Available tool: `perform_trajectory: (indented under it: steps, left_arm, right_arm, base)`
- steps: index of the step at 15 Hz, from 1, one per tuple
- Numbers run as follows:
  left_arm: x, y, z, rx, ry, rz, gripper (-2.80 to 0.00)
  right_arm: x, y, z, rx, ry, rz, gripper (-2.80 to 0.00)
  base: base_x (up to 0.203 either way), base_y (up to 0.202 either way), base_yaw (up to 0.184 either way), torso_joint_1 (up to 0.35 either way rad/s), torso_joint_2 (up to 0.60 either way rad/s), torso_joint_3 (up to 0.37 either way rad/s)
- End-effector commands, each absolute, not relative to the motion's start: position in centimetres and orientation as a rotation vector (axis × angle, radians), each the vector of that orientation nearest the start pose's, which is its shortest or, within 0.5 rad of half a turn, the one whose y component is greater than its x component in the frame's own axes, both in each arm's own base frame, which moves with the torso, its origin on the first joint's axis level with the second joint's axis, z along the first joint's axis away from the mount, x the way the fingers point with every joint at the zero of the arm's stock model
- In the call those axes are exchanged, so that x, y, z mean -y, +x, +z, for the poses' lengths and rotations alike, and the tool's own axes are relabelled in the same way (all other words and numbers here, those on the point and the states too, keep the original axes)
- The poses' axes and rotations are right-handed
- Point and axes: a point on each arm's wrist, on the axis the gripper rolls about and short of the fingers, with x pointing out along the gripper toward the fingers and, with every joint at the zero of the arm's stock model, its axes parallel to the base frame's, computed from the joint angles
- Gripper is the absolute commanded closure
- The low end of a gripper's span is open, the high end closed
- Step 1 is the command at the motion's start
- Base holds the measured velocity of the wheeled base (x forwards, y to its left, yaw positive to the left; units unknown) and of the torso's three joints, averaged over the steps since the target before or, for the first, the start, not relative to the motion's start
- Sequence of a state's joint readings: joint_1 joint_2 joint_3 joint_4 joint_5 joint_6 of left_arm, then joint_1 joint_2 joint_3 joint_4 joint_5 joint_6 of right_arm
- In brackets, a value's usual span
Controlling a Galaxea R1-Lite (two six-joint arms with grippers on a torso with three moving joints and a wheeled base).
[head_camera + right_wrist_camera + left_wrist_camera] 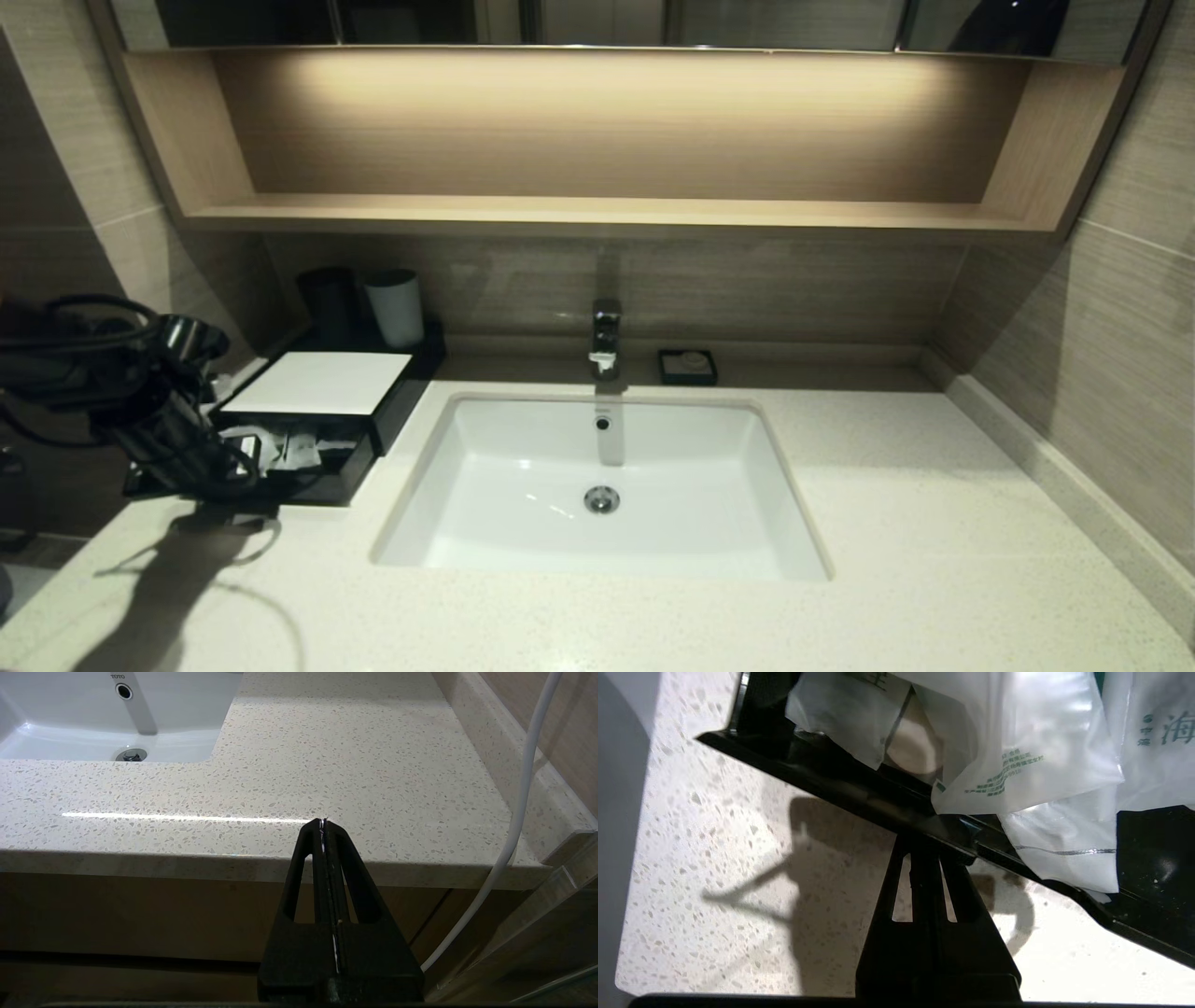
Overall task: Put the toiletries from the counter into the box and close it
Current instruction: Close the drawer
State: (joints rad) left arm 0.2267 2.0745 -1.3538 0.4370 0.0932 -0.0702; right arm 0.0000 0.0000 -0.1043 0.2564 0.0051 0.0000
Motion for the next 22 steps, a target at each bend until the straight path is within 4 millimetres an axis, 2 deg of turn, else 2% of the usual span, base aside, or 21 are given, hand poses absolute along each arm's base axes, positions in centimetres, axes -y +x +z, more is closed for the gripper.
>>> perform_trajectory:
  steps: [1,5,14,19,20,22]
  left_arm:
    - [-8.6,36.1,11.4,-1.130,-0.138,0.325,0.00]
    - [-8.6,36.7,11.2,-1.105,-0.136,0.322,0.00]
    - [-9.0,41.6,10.0,-1.012,-0.128,0.314,0.00]
    - [-8.7,44.2,8.7,-0.983,-0.121,0.300,0.00]
    - [-8.7,44.2,8.7,-0.986,-0.122,0.301,0.00]
    - [-8.5,43.1,10.6,-0.993,-0.119,0.299,0.00]
  right_arm:
    - [0.0,-3.3,7.8,-0.153,0.000,0.005,0.00]
    - [0.0,-3.3,7.8,-0.153,0.000,0.006,0.00]
    - [0.0,-3.3,7.8,-0.153,0.000,0.008,0.00]
    - [0.0,-3.3,7.8,-0.153,0.000,0.006,0.00]
    - [0.0,-3.3,7.8,-0.153,0.000,0.006,0.00]
    - [0.0,-3.3,7.8,-0.153,0.000,0.007,0.00]
  base:
    - [0.000,0.000,0.000,0.000,0.00,0.000]
    - [0.000,0.000,0.000,0.000,0.00,0.000]
    - [0.000,0.000,0.000,0.000,0.00,0.000]
    - [0.000,0.000,0.000,0.000,0.00,0.000]
    - [0.000,0.000,0.000,0.000,0.00,0.000]
    - [0.000,0.000,0.000,0.000,0.00,0.000]
